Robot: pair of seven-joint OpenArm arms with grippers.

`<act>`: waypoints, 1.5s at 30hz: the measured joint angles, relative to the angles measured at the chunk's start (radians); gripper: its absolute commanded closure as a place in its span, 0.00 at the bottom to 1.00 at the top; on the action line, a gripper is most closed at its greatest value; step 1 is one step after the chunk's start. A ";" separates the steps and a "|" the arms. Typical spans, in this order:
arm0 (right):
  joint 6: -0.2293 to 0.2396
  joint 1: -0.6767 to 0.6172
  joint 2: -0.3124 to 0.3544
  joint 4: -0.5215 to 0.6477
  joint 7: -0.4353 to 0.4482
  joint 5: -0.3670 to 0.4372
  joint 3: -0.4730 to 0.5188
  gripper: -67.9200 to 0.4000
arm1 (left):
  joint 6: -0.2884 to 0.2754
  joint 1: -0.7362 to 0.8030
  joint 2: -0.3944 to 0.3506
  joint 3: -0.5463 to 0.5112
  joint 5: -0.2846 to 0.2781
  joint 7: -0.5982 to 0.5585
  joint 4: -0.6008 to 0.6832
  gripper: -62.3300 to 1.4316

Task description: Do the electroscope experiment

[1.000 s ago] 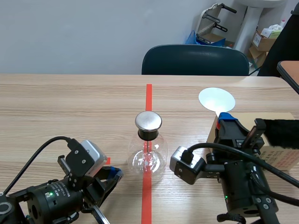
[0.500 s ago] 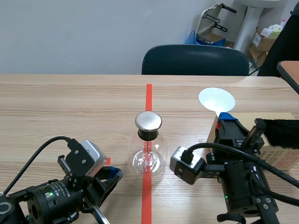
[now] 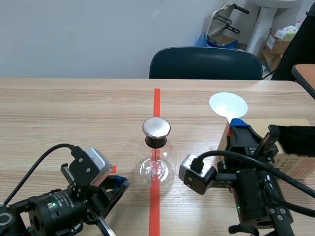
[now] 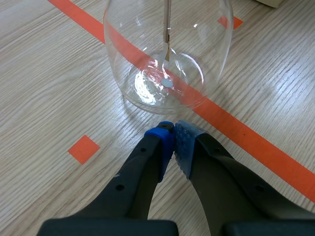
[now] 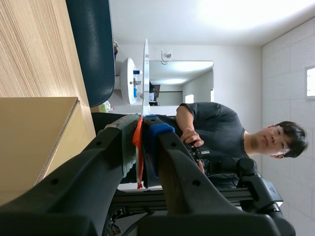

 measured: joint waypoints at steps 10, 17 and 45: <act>0.000 0.000 0.000 0.000 0.000 0.000 0.000 0.97 | 0.000 0.000 0.000 0.000 0.000 0.000 0.000 0.91; 0.000 0.000 0.001 0.000 0.024 0.000 0.000 0.97 | 0.000 0.000 0.000 0.000 0.000 0.000 0.000 0.91; -0.004 -0.019 0.028 0.032 0.377 -0.001 0.000 0.97 | 0.000 0.000 0.000 0.000 0.001 -0.005 0.000 0.91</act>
